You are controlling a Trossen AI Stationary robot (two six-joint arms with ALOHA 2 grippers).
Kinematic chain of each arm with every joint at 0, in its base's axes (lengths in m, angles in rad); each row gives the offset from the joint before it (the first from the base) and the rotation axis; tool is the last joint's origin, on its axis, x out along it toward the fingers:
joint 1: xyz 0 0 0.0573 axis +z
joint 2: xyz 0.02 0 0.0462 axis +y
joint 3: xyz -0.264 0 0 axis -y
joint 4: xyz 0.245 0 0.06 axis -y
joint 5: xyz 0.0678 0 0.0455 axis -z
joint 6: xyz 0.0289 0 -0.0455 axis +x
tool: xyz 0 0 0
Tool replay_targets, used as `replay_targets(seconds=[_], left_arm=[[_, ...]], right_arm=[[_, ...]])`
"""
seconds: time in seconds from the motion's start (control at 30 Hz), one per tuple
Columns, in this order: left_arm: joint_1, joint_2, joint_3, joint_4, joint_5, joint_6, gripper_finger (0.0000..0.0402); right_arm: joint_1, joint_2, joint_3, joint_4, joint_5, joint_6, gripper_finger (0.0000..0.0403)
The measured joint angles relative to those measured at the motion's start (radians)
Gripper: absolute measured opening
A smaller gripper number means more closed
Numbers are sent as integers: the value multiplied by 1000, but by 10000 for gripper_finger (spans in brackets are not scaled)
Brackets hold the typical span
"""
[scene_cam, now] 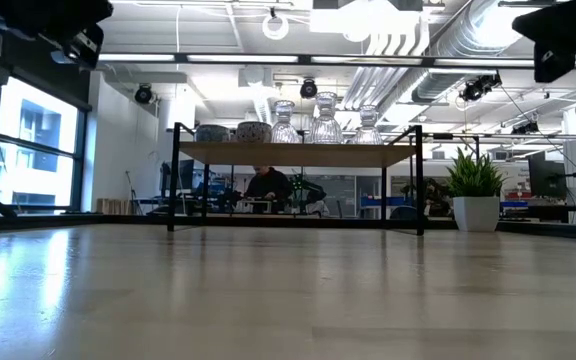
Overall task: Pick & Place candle stick holders
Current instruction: Return to Home Position
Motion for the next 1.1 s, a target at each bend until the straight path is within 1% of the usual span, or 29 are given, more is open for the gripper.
replay_targets(seconds=[0.13, 0.37, 0.6, 0.73, 0.9, 1.1], left_arm=[[0, 0, -63, 64, 11, 2, 0], [0, 0, -137, 191, 7, 29, 0], [0, 0, -250, 344, 4, 48, 0], [0, 1, -300, 432, 2, 73, 0], [1, 1, -307, 432, 0, 87, 0], [1, -26, -308, 446, -1, 155, 0]], right_arm=[[-35, 0, -61, 45, -50, -7, 0], [-156, 0, -158, 155, -217, -4, 0], [-322, 2, -165, 153, -400, -11, 0], [-420, 2, -165, 151, -455, -11, 0], [-524, 2, -165, 113, -542, 5, 0], [-616, 3, -165, 80, -600, 31, 0]])
